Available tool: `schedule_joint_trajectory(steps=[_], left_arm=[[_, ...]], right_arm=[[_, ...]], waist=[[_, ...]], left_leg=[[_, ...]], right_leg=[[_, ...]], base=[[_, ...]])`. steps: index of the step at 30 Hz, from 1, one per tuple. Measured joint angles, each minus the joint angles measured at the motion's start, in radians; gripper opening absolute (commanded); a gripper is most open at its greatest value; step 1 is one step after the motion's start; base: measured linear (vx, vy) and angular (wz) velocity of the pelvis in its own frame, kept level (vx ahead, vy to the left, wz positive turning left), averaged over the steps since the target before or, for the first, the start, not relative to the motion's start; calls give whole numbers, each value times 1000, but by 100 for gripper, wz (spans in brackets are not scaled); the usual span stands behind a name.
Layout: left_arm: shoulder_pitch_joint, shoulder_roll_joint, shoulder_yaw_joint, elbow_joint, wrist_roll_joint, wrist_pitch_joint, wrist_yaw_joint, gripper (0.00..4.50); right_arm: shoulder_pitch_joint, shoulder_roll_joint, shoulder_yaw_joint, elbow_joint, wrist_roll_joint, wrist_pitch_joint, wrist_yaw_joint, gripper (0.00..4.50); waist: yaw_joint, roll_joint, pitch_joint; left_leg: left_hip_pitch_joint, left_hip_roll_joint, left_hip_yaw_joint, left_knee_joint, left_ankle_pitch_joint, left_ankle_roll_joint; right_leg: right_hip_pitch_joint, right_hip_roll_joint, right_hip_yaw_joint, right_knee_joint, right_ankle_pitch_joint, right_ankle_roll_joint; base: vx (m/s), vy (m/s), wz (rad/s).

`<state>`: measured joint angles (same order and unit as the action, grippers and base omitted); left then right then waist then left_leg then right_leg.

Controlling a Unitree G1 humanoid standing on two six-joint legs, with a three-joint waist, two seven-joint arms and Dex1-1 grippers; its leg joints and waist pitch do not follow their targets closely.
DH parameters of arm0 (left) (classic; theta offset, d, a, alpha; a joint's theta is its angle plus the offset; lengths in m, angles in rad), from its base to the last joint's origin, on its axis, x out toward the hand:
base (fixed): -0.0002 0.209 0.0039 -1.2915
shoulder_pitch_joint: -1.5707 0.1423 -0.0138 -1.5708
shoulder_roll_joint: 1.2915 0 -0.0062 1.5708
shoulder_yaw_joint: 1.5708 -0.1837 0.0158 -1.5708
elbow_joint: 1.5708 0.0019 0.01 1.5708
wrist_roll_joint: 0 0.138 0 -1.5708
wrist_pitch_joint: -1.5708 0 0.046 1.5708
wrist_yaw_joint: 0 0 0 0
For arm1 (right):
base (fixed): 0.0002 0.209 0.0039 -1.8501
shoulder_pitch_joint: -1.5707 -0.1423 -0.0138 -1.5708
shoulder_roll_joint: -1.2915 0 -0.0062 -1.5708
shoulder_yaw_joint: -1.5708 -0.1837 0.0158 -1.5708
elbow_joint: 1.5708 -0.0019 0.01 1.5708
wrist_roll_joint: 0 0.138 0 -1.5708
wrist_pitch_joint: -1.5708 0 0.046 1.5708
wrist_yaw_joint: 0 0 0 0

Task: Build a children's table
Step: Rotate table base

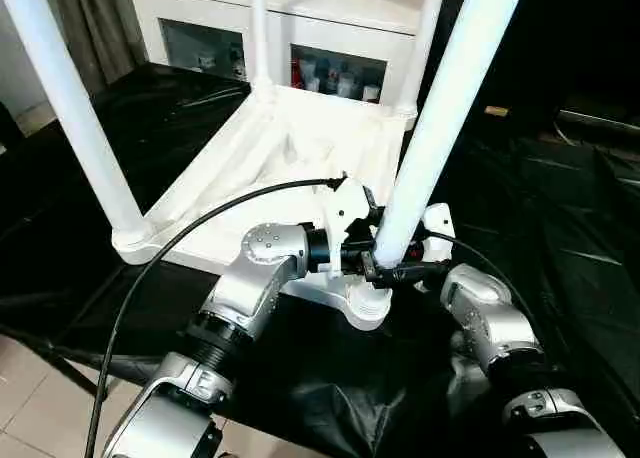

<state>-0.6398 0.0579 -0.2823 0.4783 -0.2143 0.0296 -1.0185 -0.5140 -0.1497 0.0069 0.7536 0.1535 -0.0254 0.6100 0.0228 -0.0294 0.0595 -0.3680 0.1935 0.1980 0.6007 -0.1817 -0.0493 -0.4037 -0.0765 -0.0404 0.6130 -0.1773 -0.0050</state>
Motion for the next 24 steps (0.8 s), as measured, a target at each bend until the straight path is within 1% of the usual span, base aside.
schedule_joint_trajectory(steps=[2, 4, 7, 9, 11, 14, 18, 21, 24], left_arm=[[-19, -9, 0, 30, 19, -20, 31, 447], [-35, -5, 3, 49, 23, -38, 45, 447], [-39, 19, 32, 50, -3, -39, 20, 447], [-37, 53, 62, 48, -30, -38, -16, 447], [-37, 82, 88, 45, -51, -31, -51, 447], [-37, 155, 109, 35, -81, -2, -146, 447], [-38, 201, 104, 45, -84, 12, -204, 447], [-38, 267, 98, 66, -82, 36, -271, 447], [-38, 300, 93, 68, -83, 65, -339, 447]], right_arm=[[-7, -8, -15, 8, -7, -9, -39, 307], [-16, -11, -27, 8, -6, -21, -62, 307], [-34, -46, -61, -9, 9, -30, -72, 307], [-35, -84, -94, -28, 15, -30, -79, 307], [-35, -109, -110, -42, 19, -30, -78, 307], [-22, -164, -120, -46, 18, -30, -77, 307], [15, -186, -115, -76, 14, -23, -44, 307], [52, -237, -113, -120, 14, -16, 9, 307], [73, -269, -113, -163, 14, -3, 47, 307]], waist=[[9, 0, 0], [12, 2, 1], [13, 5, 3], [13, 5, 3], [12, 6, 4], [15, 8, 4], [15, 9, 5], [16, 16, 8], [18, 21, 8]], left_leg=[[0, 0, 0, 0, 0, 0], [0, 0, 0, 0, 0, 0], [-1, 0, 1, -1, 0, 0], [-1, 0, 1, -2, 0, 0], [-1, 0, 1, -2, 0, 0], [-1, 0, 1, -3, 0, 0], [0, 0, 1, -3, 0, 0], [-1, -1, 1, -3, 0, 0], [0, -1, 1, -3, 0, 0]], right_leg=[[0, 0, 0, 0, 0, 0], [0, 0, 0, 0, 0, 0], [-1, 0, 0, 0, 0, 0], [-1, 0, 0, 0, 0, 0], [-1, 0, 0, 0, 0, 0], [-1, 0, -1, -1, 0, 0], [-1, 0, 0, -2, 0, 0], [-1, 0, 1, -2, 0, 0], [-1, 0, 0, -2, 0, 0]], base=[[0, 0, 0], [0, 0, 0], [0, 0, 0], [0, 0, 0], [0, 0, 0], [0, 0, 0], [0, 0, 0], [0, 0, 0], [0, 0, 0]])
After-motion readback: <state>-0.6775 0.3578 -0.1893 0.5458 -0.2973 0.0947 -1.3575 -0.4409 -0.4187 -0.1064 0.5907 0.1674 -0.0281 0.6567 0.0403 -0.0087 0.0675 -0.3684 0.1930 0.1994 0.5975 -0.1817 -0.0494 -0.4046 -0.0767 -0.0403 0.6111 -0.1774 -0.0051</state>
